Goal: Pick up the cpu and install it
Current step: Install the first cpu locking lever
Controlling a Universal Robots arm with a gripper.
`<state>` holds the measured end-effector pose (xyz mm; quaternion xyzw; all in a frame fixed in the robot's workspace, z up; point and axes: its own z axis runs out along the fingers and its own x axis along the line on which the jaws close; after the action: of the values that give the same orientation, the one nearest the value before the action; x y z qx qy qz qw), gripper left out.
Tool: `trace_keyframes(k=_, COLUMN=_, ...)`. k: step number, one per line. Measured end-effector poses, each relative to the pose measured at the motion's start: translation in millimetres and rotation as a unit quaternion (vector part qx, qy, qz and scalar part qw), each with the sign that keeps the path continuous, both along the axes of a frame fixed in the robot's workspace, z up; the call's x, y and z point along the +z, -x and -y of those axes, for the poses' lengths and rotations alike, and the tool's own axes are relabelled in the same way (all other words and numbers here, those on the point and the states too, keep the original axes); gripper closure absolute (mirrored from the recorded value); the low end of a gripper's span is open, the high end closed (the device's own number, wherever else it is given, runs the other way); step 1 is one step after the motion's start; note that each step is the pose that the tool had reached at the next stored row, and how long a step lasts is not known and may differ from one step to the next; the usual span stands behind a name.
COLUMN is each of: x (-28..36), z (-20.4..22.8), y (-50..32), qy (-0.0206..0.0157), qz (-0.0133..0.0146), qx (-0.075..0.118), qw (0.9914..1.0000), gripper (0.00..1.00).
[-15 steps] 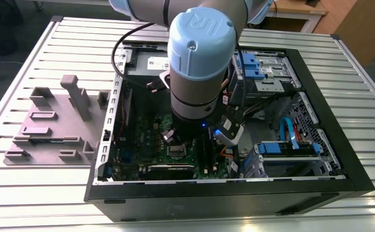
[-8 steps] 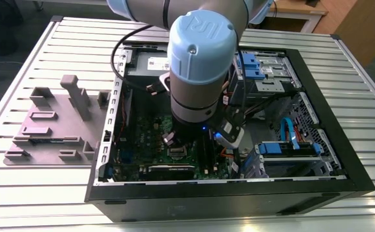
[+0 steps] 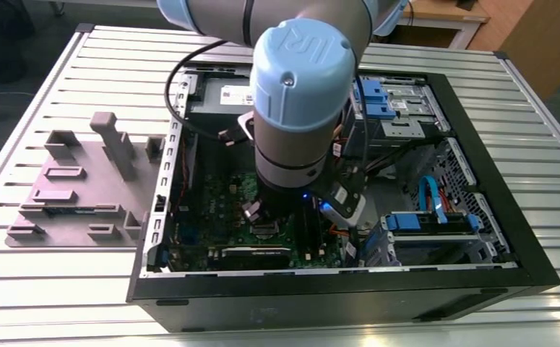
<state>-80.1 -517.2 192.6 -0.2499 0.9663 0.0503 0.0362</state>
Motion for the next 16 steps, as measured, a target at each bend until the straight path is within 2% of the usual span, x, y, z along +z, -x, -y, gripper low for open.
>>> trace_keyframes(k=12, x=-2.1, z=0.7, y=-4.2, qy=0.0000, qz=0.0000, qx=0.000, qw=1.00000, gripper=0.89)
trace_keyframes(k=16, x=-2.3, z=2.8, y=-4.3, qy=-0.0002, qz=0.0001, qx=0.000, qw=1.00000, gripper=0.89)
